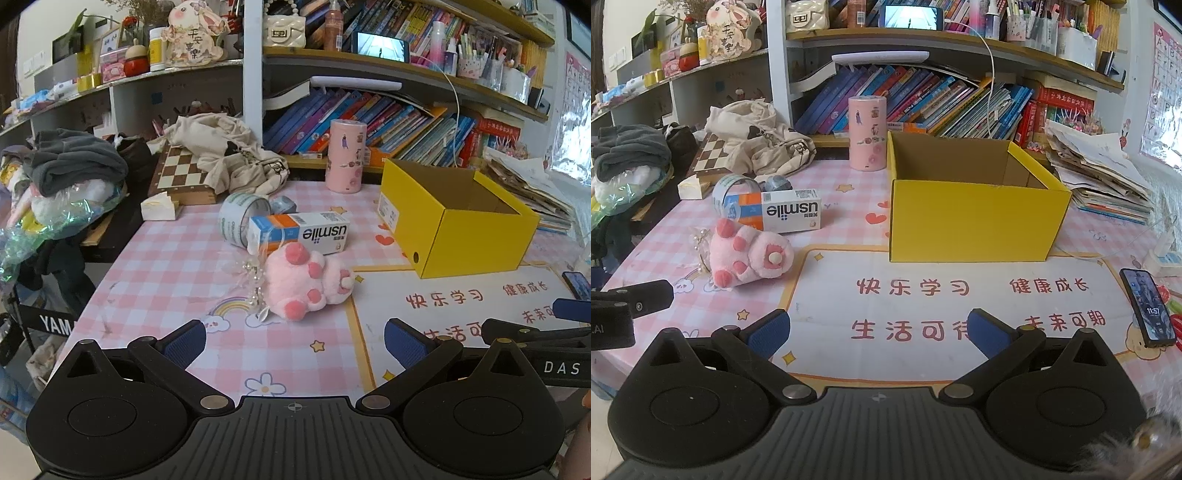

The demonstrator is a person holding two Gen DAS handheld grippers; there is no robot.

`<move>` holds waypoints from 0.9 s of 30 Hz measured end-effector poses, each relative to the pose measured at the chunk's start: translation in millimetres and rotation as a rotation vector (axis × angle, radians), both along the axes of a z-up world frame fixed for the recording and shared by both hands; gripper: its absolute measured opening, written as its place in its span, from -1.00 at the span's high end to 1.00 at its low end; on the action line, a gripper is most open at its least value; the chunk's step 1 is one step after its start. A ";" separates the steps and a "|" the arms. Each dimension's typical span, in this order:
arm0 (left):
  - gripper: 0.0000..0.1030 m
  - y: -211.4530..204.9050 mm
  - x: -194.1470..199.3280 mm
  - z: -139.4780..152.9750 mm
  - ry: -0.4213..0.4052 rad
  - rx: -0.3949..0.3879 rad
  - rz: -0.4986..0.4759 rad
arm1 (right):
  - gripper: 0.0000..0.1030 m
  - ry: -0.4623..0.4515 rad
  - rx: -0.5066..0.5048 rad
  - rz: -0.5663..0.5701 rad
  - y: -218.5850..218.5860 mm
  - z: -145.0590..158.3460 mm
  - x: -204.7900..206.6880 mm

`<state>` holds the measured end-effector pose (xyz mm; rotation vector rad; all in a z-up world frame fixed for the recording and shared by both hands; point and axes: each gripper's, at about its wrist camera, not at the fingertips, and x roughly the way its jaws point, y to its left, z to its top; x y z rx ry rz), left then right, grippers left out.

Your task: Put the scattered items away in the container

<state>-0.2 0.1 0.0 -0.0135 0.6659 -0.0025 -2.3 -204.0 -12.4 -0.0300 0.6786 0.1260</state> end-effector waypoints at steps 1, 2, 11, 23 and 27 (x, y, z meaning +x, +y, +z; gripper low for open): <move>-1.00 0.1 -0.2 0.0 -0.001 -0.001 0.000 | -1.00 0.002 -0.002 0.000 -0.1 0.5 0.1; -1.00 0.2 -0.3 0.1 -0.002 -0.003 0.000 | -1.00 0.004 -0.004 0.000 -0.2 1.0 0.3; -1.00 0.7 -2.4 -1.1 -0.008 -0.010 0.001 | -1.00 0.003 -0.002 -0.001 0.6 0.8 -0.2; -1.00 0.2 -2.9 -2.3 -0.007 -0.012 0.001 | -1.00 0.001 -0.003 -0.004 2.8 -1.7 -1.9; -1.00 1.2 -2.7 -1.7 -0.006 -0.014 0.003 | -1.00 0.003 -0.004 -0.004 3.7 -2.2 -2.1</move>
